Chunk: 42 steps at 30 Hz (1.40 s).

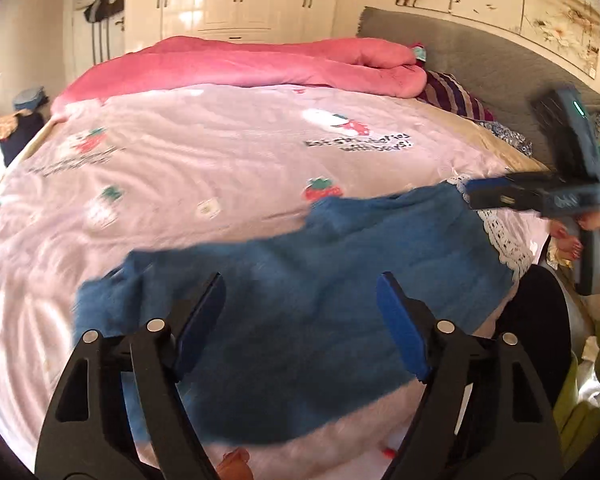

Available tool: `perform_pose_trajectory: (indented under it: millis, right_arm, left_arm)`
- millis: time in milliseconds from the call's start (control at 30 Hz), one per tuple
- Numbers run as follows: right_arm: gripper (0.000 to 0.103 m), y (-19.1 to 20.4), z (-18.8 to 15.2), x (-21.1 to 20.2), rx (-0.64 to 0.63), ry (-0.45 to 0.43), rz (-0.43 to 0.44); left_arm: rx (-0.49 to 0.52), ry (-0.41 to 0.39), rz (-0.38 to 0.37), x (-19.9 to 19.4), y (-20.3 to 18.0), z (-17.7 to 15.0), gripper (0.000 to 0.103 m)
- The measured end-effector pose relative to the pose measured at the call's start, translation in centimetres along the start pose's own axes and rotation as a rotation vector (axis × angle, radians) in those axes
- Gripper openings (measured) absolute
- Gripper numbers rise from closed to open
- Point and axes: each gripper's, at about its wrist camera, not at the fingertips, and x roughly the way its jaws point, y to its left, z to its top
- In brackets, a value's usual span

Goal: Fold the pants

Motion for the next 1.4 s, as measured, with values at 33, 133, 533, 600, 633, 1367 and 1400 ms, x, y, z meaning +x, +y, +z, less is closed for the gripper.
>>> perform_pose_trajectory:
  millis: [33, 133, 533, 600, 633, 1367, 1400]
  right_arm:
    - [0.061, 0.1, 1.2, 1.2, 0.0, 0.017, 0.009]
    - [0.061, 0.4, 4.0, 5.0, 0.004, 0.096, 0.06]
    - [0.037, -0.3, 6.7, 12.7, 0.032, 0.341, 0.052]
    - [0.025, 0.0, 6.7, 13.3, 0.036, 0.362, 0.05]
    - [0.019, 0.1, 6.7, 13.3, 0.04, 0.36, 0.051]
    - [0.031, -6.7, 5.4, 5.1, 0.174, 0.032, 0.017]
    - [0.035, -7.2, 4.8, 4.0, 0.174, 0.018, -0.002]
  left_arm:
    - [0.02, 0.004, -0.002, 1.3, -0.8, 0.2, 0.072]
    - [0.065, 0.015, 0.049, 3.4, -2.1, -0.8, 0.078]
    - [0.0, 0.117, 0.067, 6.4, 0.0, -3.8, 0.08]
    - [0.0, 0.116, 0.066, 6.4, 0.0, -3.9, 0.081]
    - [0.0, 0.115, 0.064, 6.3, 0.0, -3.9, 0.082]
    - [-0.011, 0.12, 0.056, 6.6, 0.4, -3.8, 0.083]
    - [-0.017, 0.121, 0.054, 6.4, 0.4, -3.7, 0.084]
